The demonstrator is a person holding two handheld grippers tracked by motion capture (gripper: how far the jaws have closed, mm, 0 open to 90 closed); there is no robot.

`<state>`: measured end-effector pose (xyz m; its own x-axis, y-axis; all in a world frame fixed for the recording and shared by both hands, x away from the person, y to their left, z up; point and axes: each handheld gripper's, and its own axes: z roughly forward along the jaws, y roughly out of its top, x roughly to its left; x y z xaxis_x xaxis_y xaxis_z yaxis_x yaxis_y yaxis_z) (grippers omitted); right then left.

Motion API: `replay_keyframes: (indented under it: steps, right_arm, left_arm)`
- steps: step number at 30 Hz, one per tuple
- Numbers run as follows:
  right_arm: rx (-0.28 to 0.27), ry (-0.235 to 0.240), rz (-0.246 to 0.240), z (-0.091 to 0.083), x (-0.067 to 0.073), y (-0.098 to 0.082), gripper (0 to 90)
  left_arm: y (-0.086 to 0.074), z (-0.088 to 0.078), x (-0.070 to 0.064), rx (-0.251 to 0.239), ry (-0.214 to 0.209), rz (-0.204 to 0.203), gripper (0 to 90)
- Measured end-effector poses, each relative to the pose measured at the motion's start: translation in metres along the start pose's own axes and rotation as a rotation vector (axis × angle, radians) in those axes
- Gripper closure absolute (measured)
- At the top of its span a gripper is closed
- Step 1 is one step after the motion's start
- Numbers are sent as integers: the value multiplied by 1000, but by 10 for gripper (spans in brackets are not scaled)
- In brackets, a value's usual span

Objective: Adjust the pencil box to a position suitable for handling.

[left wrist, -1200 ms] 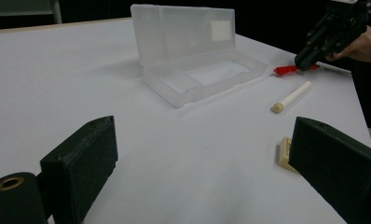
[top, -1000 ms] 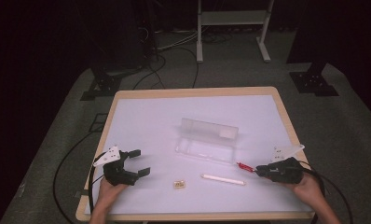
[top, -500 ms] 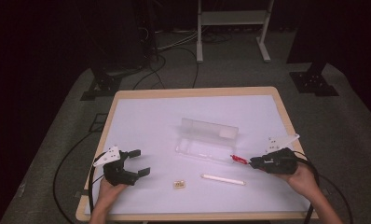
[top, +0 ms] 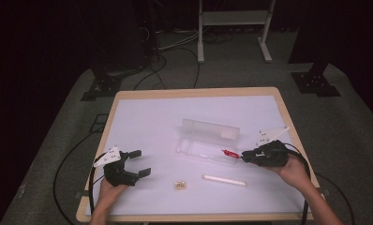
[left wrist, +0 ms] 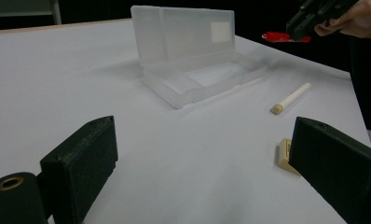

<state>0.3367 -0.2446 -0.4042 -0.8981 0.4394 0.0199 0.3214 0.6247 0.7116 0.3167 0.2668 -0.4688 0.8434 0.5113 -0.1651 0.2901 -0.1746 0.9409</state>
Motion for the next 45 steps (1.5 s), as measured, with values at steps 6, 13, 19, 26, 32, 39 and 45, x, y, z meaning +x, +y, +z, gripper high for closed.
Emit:
replay_keyframes:
  steps: [6, 13, 19, 26, 32, 39, 45]
  right_arm:
    - [15, 10, -14, 11, -2, 13, 790]
    - [21, 12, -20, 20, -5, 25, 790]
    - [23, 10, -38, 23, -6, 34, 791]
    - [29, 11, -45, 29, -8, 42, 791]
    - [28, 10, -55, 32, -10, 50, 790]
    - [27, 6, -61, 34, -11, 56, 791]
    - [33, 9, -71, 40, -11, 60, 791]
  left_arm:
    - [0, 0, 0, 1, -2, 1, 74]
    - [0, 0, 0, -1, -3, -2, 75]
    - [0, 0, -1, -5, -3, -4, 75]
    - [0, 0, 0, -3, -4, -1, 74]
    - [0, 0, 0, -3, -6, -1, 74]
    - [0, 0, 0, -4, -7, -1, 74]
    - [0, 0, 0, -4, -7, -1, 74]
